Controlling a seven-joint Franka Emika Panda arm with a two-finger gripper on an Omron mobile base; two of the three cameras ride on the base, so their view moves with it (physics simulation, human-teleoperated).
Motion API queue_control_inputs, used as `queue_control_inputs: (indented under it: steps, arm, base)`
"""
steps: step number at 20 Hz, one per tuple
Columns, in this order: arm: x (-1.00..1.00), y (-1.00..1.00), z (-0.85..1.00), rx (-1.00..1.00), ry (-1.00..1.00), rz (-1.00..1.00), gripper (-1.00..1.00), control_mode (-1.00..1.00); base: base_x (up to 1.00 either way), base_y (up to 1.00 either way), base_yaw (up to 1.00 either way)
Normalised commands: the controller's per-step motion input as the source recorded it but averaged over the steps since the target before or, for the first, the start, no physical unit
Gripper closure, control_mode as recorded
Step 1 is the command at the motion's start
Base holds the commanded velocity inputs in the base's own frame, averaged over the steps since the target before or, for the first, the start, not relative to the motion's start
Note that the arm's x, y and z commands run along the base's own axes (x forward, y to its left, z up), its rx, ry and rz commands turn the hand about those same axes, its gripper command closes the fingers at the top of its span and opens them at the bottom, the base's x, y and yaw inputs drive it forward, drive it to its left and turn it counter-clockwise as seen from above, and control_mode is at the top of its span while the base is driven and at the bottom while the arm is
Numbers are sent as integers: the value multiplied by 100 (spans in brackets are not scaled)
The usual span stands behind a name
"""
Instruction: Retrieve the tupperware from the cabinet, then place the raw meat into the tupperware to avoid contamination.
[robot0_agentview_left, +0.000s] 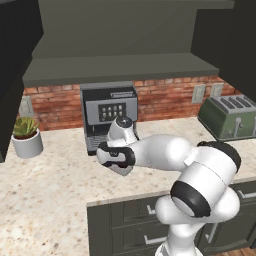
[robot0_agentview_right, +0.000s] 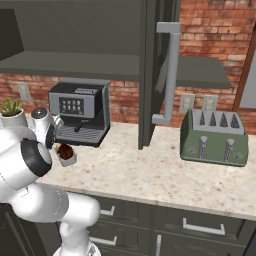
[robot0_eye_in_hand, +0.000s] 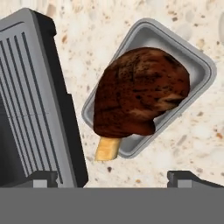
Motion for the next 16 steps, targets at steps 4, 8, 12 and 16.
queue_control_inputs:
  steps: [4, 8, 12, 16]
  arm:
    - [-40, 0, 27, 0, 0, -4, -100, -100]
    - [-56, 0, 33, 0, 0, -6, -100, -100]
    - [-59, 0, 31, 0, 0, -7, -100, -100]
    - [-63, 0, 15, 2, 0, -7, -100, -100]
  base:
    - [0, 0, 0]
    - [0, 0, 0]
    - [0, 0, 0]
    - [0, 0, 0]
